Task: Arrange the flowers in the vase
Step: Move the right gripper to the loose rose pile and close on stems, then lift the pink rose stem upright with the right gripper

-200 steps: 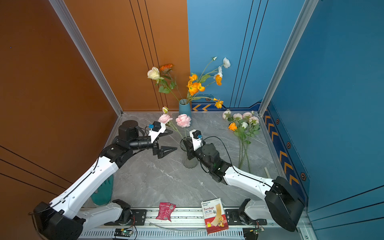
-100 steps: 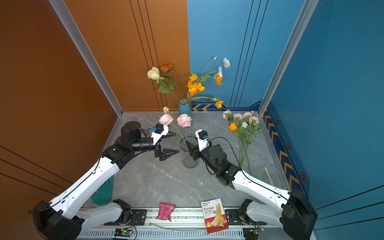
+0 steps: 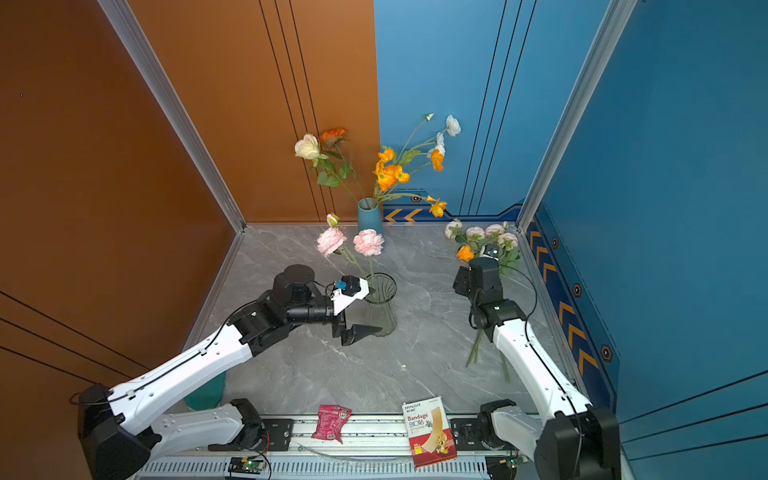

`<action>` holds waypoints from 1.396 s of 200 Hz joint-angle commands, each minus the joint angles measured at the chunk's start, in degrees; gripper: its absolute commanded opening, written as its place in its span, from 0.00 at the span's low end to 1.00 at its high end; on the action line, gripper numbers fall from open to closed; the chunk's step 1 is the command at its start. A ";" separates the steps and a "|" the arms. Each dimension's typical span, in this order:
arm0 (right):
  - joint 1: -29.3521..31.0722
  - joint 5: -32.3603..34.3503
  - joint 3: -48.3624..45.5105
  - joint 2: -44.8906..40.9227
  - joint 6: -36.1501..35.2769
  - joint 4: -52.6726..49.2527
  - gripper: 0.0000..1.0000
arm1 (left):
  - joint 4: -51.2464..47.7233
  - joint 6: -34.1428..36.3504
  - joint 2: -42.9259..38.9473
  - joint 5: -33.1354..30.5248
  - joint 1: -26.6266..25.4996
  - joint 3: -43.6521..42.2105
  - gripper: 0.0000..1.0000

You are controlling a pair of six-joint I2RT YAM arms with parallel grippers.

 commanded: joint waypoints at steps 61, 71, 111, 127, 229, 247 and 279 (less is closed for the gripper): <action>-11.75 -5.02 5.29 21.85 -0.17 -4.54 0.45 | 2.04 1.13 1.77 -2.39 -3.55 -0.54 0.98; -12.06 -4.25 6.45 23.87 -0.46 -4.21 0.43 | 2.04 1.13 1.81 -2.13 -3.52 -0.63 0.98; -14.74 -4.84 8.84 28.85 -1.52 -2.80 0.32 | 1.57 1.54 2.00 -1.96 -3.74 -0.64 0.98; -15.65 -5.87 9.05 30.18 -1.49 -1.94 0.32 | 1.36 1.65 2.16 -2.00 -3.74 -0.54 0.98; -17.27 -10.57 13.89 36.93 -2.17 -0.56 0.26 | -0.78 2.65 3.46 -1.98 -4.28 0.33 0.98; -17.56 -11.04 15.96 38.66 -2.62 -2.34 0.17 | -1.10 2.88 3.56 -2.08 -4.49 0.49 0.98; -17.73 -11.38 16.88 39.61 -3.49 -2.58 0.12 | -1.83 3.40 3.30 -2.63 -4.78 0.72 0.98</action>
